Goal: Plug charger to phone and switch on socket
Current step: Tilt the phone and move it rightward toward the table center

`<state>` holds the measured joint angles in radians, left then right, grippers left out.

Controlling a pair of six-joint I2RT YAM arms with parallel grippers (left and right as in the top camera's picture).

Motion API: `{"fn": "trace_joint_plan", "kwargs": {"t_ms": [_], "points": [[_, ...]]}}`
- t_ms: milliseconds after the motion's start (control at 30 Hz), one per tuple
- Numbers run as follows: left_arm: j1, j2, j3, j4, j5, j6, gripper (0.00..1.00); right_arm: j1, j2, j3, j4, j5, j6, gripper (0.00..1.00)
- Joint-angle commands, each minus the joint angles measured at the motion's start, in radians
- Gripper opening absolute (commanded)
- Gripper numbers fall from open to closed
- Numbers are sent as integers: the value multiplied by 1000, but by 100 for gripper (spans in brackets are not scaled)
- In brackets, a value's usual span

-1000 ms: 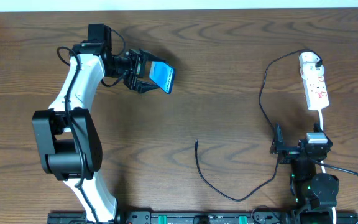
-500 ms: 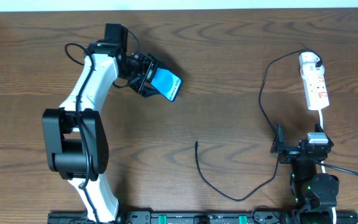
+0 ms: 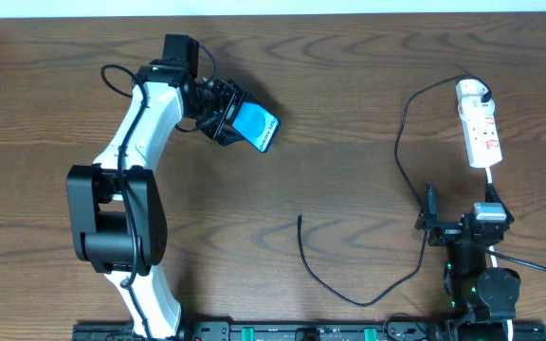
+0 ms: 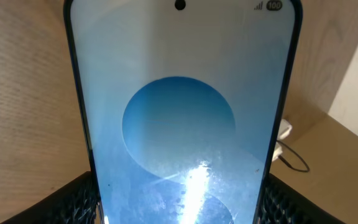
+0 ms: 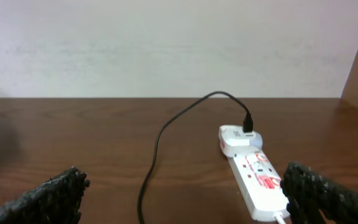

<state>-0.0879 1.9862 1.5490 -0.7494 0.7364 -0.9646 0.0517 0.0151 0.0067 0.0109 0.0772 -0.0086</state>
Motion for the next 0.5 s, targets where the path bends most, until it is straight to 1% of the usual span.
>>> {"fn": "trace_joint_plan", "kwargs": {"t_ms": [0,100,233,333,467], "points": [[1,-32,21,21,66,3,7,8,-2,-1,22,-22,8,99],[1,-32,21,39,79,3,7,8,-2,-1,55,-75,93,99],[1,-32,21,55,87,2,7,8,-2,0,69,-93,208,99],[1,-32,21,58,87,-2,7,8,-1,12,66,-111,222,99],[1,-32,21,67,87,-18,7,6,39,78,48,-118,240,99]]}}
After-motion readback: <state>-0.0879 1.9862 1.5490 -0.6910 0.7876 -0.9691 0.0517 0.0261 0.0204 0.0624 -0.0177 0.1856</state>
